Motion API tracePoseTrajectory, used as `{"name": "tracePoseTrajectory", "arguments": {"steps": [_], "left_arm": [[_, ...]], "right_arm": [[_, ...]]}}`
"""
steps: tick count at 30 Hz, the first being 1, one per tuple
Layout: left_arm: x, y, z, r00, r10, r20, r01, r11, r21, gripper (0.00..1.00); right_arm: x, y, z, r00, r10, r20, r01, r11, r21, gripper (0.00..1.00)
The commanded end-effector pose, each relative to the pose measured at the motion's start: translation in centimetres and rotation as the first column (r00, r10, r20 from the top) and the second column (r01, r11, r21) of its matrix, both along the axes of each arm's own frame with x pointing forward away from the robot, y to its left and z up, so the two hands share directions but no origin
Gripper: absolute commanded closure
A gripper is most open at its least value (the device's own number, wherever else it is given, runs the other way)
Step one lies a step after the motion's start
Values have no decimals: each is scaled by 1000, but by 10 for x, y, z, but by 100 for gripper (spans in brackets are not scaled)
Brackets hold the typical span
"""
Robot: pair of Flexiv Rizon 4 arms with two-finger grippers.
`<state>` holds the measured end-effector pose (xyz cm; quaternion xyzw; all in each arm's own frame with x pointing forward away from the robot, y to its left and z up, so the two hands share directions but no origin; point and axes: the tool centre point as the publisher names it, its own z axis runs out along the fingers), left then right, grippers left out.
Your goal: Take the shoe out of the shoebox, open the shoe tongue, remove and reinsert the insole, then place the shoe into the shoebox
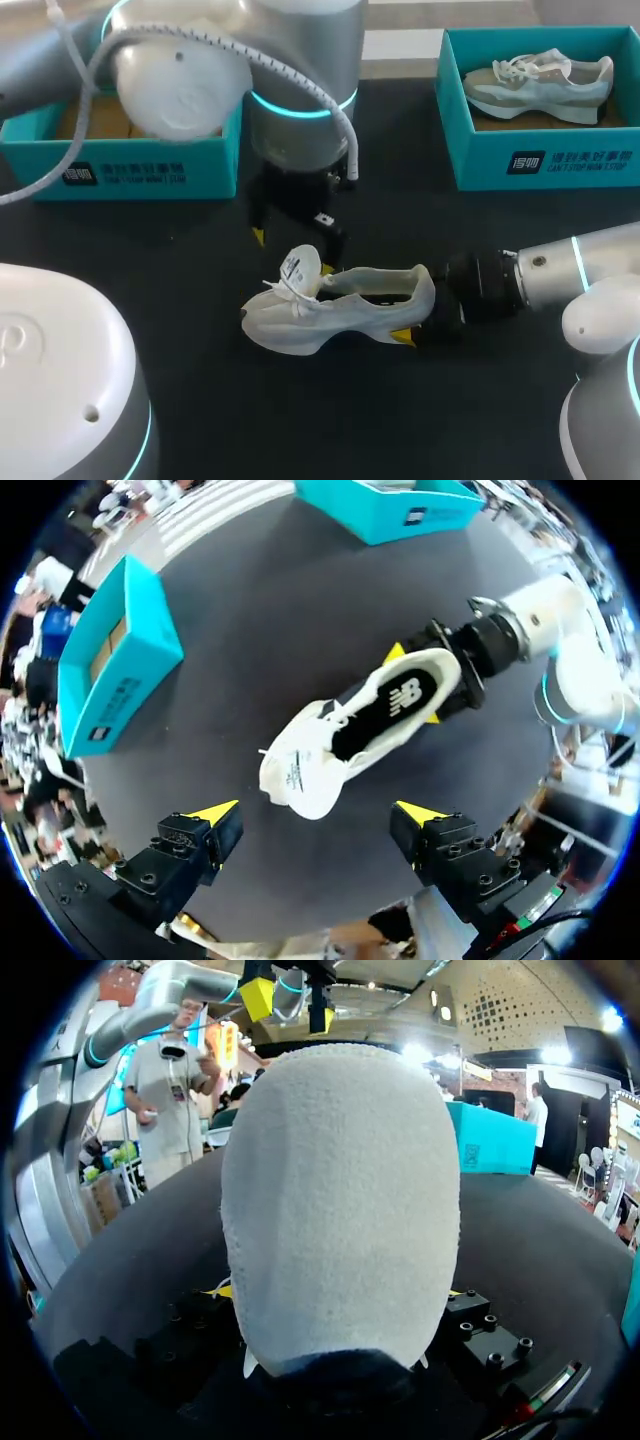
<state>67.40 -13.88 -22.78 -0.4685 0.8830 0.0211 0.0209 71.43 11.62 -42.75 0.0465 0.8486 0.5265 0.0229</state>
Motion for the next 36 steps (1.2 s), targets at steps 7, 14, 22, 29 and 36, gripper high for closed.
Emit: {"name": "tracePoseTrajectory", "arguments": {"steps": [7, 14, 22, 29, 36], "left_arm": [[0, -23, 0, 369, -929, -42, 917, 371, -146, 3], [1, -35, -1, 314, -948, -49, 930, 317, -184, 100], [1, -35, -1, 314, -948, -49, 930, 317, -184, 100], [1, -35, -1, 314, -948, -49, 930, 317, -184, 100], [1, -35, -1, 314, -948, -49, 930, 317, -184, 100]], "right_arm": [[1, 4, -3, 1000, -2, -1, 2, 1000, -5, 100], [1, 4, -3, 1000, -2, -1, 2, 1000, -5, 100], [1, 4, -3, 1000, -2, -1, 2, 1000, -5, 100], [1, 4, -3, 1000, -2, -1, 2, 1000, -5, 100], [1, 4, -3, 1000, -2, -1, 2, 1000, -5, 100]]}}
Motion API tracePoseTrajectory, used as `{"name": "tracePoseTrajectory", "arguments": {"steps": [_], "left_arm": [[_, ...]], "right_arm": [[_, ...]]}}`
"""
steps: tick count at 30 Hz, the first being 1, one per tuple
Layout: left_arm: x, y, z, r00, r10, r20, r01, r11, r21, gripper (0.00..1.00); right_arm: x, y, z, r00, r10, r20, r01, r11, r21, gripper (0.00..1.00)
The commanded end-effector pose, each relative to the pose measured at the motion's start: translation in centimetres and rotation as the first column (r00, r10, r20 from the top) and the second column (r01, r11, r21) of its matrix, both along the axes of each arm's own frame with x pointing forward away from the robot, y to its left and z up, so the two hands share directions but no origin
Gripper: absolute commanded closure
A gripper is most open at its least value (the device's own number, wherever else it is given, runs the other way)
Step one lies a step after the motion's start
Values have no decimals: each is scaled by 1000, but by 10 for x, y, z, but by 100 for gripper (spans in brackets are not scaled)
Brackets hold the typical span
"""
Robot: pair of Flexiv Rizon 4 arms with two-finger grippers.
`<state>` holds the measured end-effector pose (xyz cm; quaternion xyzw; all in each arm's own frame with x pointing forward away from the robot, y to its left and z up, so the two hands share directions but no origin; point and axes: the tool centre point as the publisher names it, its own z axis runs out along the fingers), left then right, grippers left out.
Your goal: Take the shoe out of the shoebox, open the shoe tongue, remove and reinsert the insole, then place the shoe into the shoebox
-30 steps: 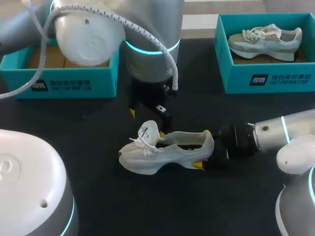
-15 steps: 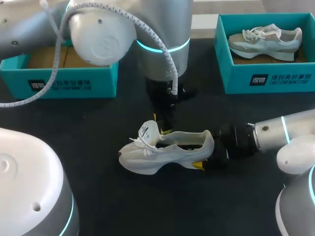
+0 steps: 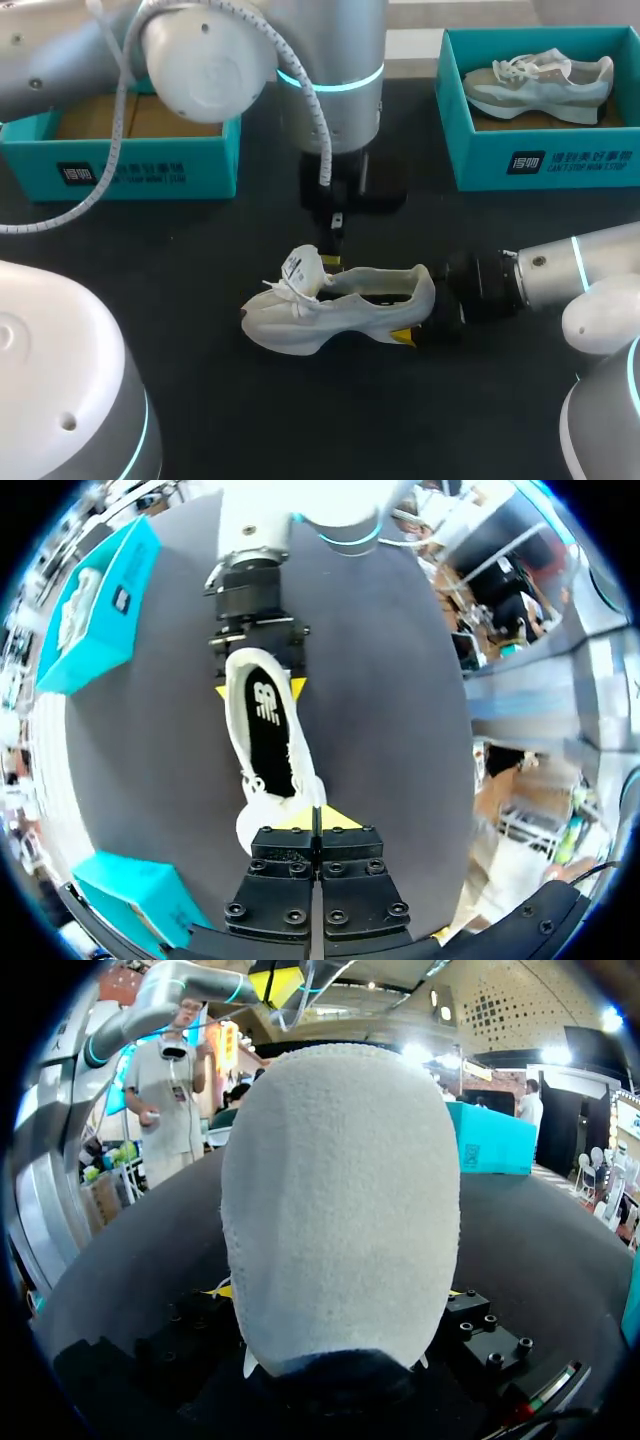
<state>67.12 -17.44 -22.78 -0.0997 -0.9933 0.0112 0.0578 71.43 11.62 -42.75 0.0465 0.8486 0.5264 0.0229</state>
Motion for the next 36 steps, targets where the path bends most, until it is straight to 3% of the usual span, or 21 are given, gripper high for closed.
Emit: {"name": "tracePoseTrajectory", "arguments": {"steps": [1, 3, 16, 25, 36], "left_arm": [[4, 0, -1, 997, -70, -14, 70, 998, -9, 100], [4, 0, -1, 997, -70, -14, 70, 998, -9, 100], [24, -37, -57, 999, 35, 2, -34, 995, -94, 100], [23, -51, -93, 997, 79, 18, -76, 986, -152, 100], [23, -51, -93, 997, 79, 18, -76, 986, -152, 100]], "right_arm": [[1, 4, -3, 1000, -2, -1, 2, 1000, -5, 100], [1, 4, -3, 1000, -2, -1, 2, 1000, -5, 100], [1, 4, -3, 1000, -2, -1, 2, 1000, -5, 100], [1, 4, -3, 1000, -2, -1, 2, 1000, -5, 100], [1, 4, -3, 1000, -2, -1, 2, 1000, -5, 100]]}}
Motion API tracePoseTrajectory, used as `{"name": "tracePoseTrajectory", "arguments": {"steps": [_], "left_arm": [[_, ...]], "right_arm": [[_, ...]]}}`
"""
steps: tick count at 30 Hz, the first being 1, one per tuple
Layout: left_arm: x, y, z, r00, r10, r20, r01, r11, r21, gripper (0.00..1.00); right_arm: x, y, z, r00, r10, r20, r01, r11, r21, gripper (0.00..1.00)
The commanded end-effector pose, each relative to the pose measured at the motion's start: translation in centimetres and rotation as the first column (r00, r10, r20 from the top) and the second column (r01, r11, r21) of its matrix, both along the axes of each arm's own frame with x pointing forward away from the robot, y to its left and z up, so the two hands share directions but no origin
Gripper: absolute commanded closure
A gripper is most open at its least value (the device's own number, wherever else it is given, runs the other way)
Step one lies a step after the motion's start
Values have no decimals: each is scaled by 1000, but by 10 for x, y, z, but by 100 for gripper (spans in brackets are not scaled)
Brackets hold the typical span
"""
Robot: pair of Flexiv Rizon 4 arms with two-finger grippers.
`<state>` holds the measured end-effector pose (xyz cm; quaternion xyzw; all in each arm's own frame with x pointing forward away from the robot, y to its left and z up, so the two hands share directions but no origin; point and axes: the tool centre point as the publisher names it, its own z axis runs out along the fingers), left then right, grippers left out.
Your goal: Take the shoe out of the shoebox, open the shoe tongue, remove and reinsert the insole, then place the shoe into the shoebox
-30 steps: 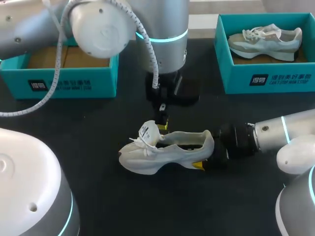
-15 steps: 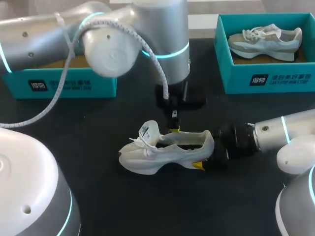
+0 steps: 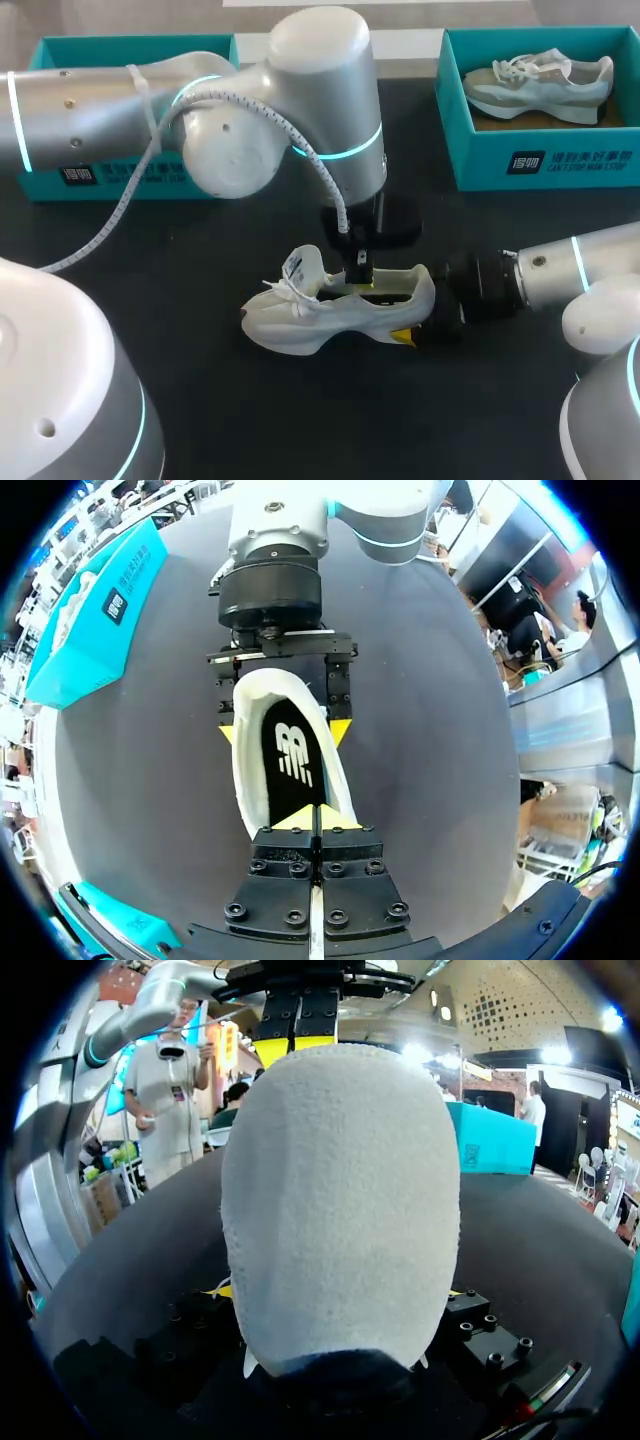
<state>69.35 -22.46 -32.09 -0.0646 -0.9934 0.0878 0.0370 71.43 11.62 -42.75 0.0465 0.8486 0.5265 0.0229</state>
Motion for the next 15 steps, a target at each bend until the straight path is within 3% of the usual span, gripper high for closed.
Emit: {"name": "tracePoseTrajectory", "arguments": {"steps": [1, 8, 15], "left_arm": [[1, 0, 0, 1000, -2, -2, 2, 1000, 1, 100], [1, 0, 0, 1000, -2, -2, 2, 1000, 1, 100], [10, -13, -24, 1000, 21, -20, -21, 1000, -11, 100]], "right_arm": [[1, 4, -3, 1000, -2, -1, 2, 1000, -5, 100], [1, 4, -3, 1000, -2, -1, 2, 1000, -5, 100], [1, 4, -3, 1000, -2, -1, 2, 1000, -5, 100]]}}
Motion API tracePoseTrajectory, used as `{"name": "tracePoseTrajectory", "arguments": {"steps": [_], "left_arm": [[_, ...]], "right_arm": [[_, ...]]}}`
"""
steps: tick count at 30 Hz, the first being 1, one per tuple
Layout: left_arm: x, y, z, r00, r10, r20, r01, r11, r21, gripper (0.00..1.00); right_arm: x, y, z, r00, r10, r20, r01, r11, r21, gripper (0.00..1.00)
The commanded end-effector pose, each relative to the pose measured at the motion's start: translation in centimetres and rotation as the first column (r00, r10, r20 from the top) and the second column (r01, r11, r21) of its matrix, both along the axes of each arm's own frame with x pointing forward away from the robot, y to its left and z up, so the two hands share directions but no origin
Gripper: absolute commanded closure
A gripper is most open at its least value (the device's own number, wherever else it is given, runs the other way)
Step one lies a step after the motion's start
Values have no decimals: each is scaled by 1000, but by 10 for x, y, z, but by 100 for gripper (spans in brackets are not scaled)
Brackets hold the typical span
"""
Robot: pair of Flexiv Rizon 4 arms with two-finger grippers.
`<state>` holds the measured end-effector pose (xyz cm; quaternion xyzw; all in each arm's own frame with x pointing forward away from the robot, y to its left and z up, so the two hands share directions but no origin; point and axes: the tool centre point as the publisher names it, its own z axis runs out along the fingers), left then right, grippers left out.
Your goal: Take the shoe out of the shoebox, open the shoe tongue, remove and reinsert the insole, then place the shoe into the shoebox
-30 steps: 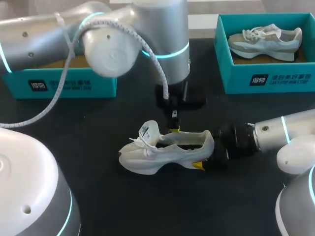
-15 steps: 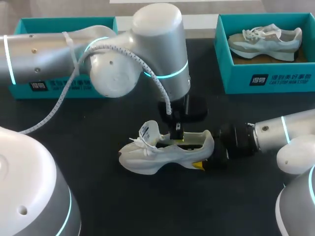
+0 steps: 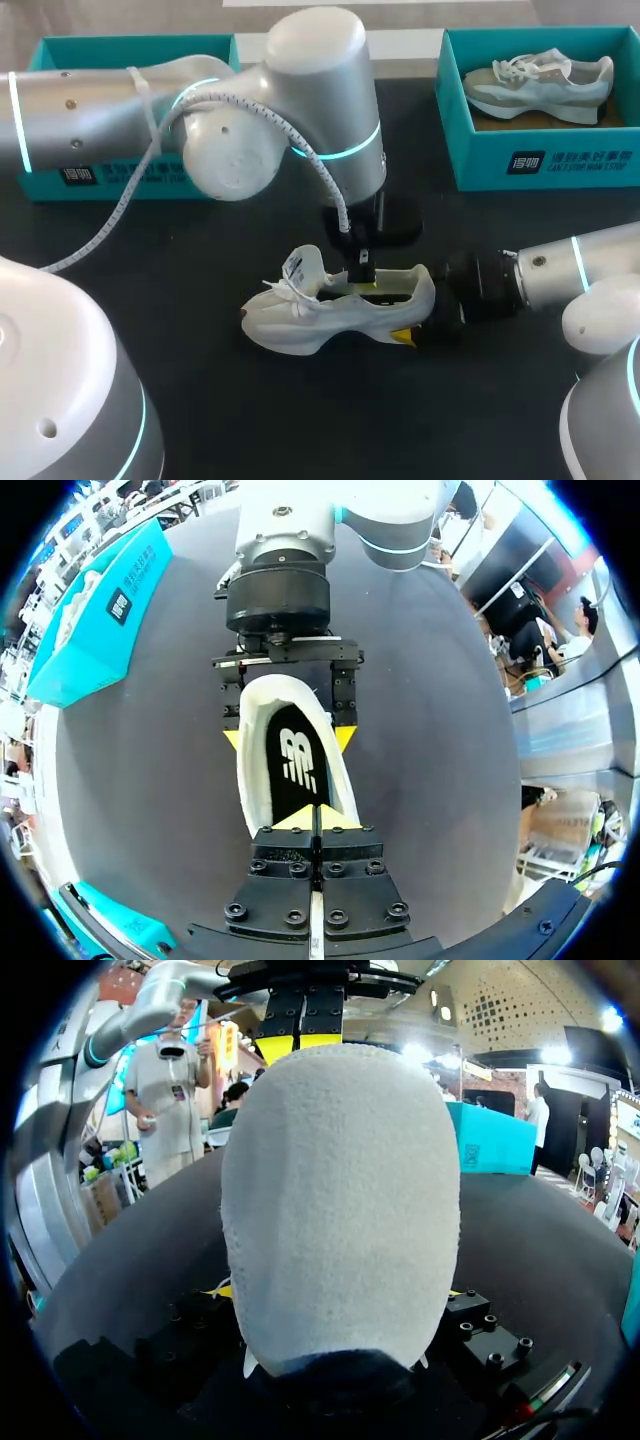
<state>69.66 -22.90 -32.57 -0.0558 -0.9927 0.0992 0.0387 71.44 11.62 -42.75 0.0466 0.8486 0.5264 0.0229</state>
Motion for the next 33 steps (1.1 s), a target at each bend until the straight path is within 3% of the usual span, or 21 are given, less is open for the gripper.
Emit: {"name": "tracePoseTrajectory", "arguments": {"steps": [1, 9, 19, 26, 28, 33], "left_arm": [[7, -11, -24, 1000, 3, -12, -3, 1000, 19, 100], [1, -11, -44, 1000, 1, -28, 0, 999, 44, 100], [-20, 5, -58, 999, -10, -48, 11, 999, 34, 100], [-18, 3, -68, 999, -19, -35, 20, 999, 40, 100], [-18, 2, -70, 999, -21, -27, 22, 999, 37, 75], [-20, 2, -73, 999, -25, -22, 26, 999, 42, 68]], "right_arm": [[1, 4, -3, 1000, -2, -1, 2, 1000, -5, 100], [1, 4, -3, 1000, -2, -1, 2, 1000, -5, 100], [1, 4, -3, 1000, -2, -1, 2, 1000, -5, 100], [1, 4, -3, 1000, -2, -1, 2, 1000, -5, 100], [1, 4, -3, 1000, -2, -1, 2, 1000, -5, 100], [1, 4, -3, 1000, -2, -1, 2, 1000, -5, 100]]}}
